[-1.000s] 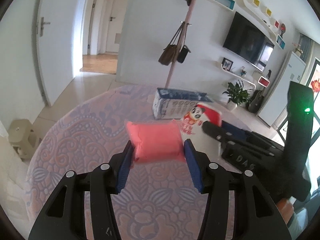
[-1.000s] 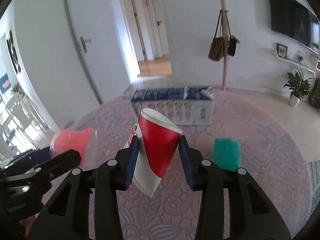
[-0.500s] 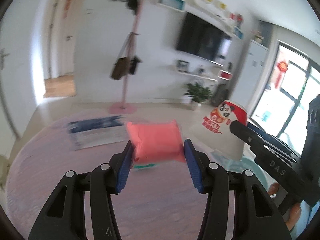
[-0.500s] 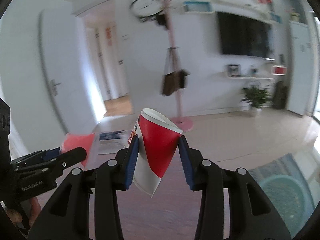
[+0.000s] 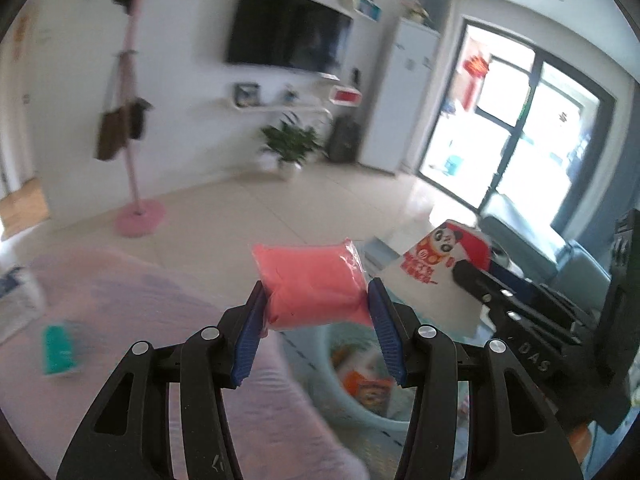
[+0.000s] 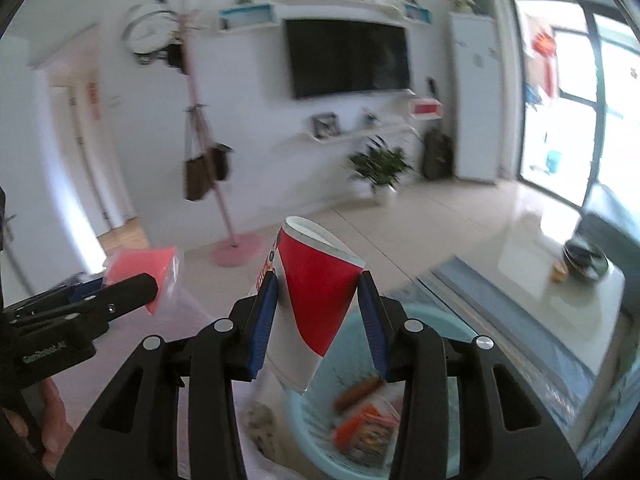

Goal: Collect trash
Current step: 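Carry the pink bag and cone cup over the basket and release both, then return both tools to the milk carton and green packet on the table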

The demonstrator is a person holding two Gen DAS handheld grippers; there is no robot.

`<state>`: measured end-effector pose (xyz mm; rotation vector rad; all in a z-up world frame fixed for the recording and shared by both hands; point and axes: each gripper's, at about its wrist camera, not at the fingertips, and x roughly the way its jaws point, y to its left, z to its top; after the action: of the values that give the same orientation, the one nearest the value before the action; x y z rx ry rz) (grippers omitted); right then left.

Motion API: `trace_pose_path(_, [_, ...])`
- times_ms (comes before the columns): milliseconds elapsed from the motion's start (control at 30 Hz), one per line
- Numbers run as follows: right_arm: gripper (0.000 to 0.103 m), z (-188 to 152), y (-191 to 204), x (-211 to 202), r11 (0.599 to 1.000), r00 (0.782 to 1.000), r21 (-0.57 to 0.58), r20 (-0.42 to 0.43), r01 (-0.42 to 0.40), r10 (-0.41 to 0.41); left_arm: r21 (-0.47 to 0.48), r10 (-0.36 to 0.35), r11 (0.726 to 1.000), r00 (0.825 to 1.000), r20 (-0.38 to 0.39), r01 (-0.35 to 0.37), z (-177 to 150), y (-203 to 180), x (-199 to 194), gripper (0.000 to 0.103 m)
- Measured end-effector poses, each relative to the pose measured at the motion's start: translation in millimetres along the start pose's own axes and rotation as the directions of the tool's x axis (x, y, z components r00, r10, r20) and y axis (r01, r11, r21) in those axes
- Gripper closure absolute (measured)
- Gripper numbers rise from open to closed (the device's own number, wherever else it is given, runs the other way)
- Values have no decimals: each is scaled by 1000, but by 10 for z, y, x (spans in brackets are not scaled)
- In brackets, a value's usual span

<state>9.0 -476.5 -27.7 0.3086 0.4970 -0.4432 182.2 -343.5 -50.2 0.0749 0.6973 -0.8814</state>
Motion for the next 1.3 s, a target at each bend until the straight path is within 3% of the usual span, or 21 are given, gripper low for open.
trace_pose_path(133, [64,-185,-298,205,996,995,56,-78,64,-60,37,-59,997,995,-78,62,-102,-208,383,54])
trace_pose_path(267, [63,-354,-530,427,990,981,83,-166,113,-98,11,-100,995,985,-141,102,-211,-258,686,54])
trace_pose_path(433, [62,-486,-730,478,983,970,111,-208,149,-124,-13,-140,990,967,-215,140,-349,-286,987,52])
trace_pose_path(533, [62,-498,-762,445,980,969,114,-205,163,-138,-8,-146,989,962,-229,148,-382,-295,1027,35])
trace_pose_path(600, [61,-499,-774,430,978,968,117,-205,171,-144,-9,-141,990,965,-220,142,-372,-295,1018,30])
trace_pose_path(867, [59,-425,-645,309,982,975,113,-183,148,-126,-31,-141,990,973,-180,138,-335,-102,777,30])
trace_pose_path(1133, [56,-212,-97,71,996,993,67,-110,55,-47,-36,-96,995,993,-75,94,-184,164,220,30])
trace_pose_path(1300, [52,-47,442,-31,999,997,9,-63,-35,36,-40,-13,999,1000,14,14,-119,516,-271,30])
